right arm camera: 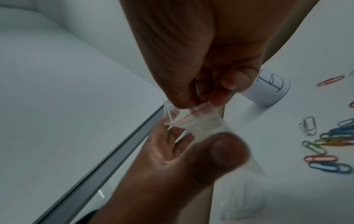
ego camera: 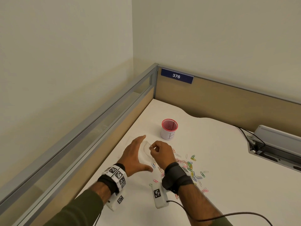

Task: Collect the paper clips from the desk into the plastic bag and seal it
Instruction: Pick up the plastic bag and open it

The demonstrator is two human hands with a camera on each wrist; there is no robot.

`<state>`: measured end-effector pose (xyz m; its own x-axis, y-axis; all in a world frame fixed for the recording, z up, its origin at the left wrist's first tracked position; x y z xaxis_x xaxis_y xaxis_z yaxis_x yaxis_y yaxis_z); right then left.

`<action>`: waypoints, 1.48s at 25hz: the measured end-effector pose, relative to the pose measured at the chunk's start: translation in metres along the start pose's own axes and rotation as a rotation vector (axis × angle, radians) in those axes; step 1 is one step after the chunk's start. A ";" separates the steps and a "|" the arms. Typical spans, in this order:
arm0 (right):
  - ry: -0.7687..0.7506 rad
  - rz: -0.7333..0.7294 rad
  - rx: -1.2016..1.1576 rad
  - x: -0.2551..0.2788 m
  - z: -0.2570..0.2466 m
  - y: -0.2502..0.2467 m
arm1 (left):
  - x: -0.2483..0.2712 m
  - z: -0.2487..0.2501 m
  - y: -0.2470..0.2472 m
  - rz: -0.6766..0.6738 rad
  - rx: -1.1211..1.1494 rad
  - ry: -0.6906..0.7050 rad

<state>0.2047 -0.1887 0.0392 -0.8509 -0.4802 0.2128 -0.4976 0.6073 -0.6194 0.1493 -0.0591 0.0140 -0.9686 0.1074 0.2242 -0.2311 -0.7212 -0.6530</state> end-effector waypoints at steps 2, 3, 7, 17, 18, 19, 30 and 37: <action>-0.055 -0.058 -0.049 0.000 -0.010 0.009 | -0.005 0.002 0.006 0.018 -0.003 0.005; -0.065 -0.069 -0.065 0.001 -0.013 0.011 | -0.007 0.001 0.006 0.050 -0.012 0.013; -0.024 0.016 -0.047 0.001 -0.008 -0.002 | -0.005 -0.001 -0.004 0.159 -0.034 0.019; -0.224 0.090 0.208 0.020 -0.051 -0.007 | -0.008 -0.015 -0.013 0.235 -0.083 -0.011; -0.195 0.030 0.297 0.019 -0.053 -0.001 | -0.009 -0.014 -0.011 0.230 -0.088 -0.005; -0.167 -0.008 0.356 0.017 -0.053 0.004 | -0.010 -0.015 -0.009 0.224 -0.091 0.001; -0.169 -0.304 -0.001 0.017 -0.052 0.025 | -0.018 -0.015 0.003 0.157 -0.195 -0.045; -0.148 -0.330 0.163 0.017 -0.051 0.025 | -0.021 -0.017 -0.003 0.155 -0.159 -0.039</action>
<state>0.1693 -0.1496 0.0658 -0.6107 -0.7260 0.3163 -0.6967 0.3027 -0.6504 0.1684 -0.0480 -0.0010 -0.9901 -0.0255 0.1379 -0.0939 -0.6095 -0.7872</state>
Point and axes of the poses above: each hand's wrist, its own x-axis away from the middle knuckle, its own y-axis out of the palm, z = x × y, the point moved 8 cm from there along -x, towards the middle knuckle, and after that the axes turned 13 degrees about -z, right-handed, at the moved point
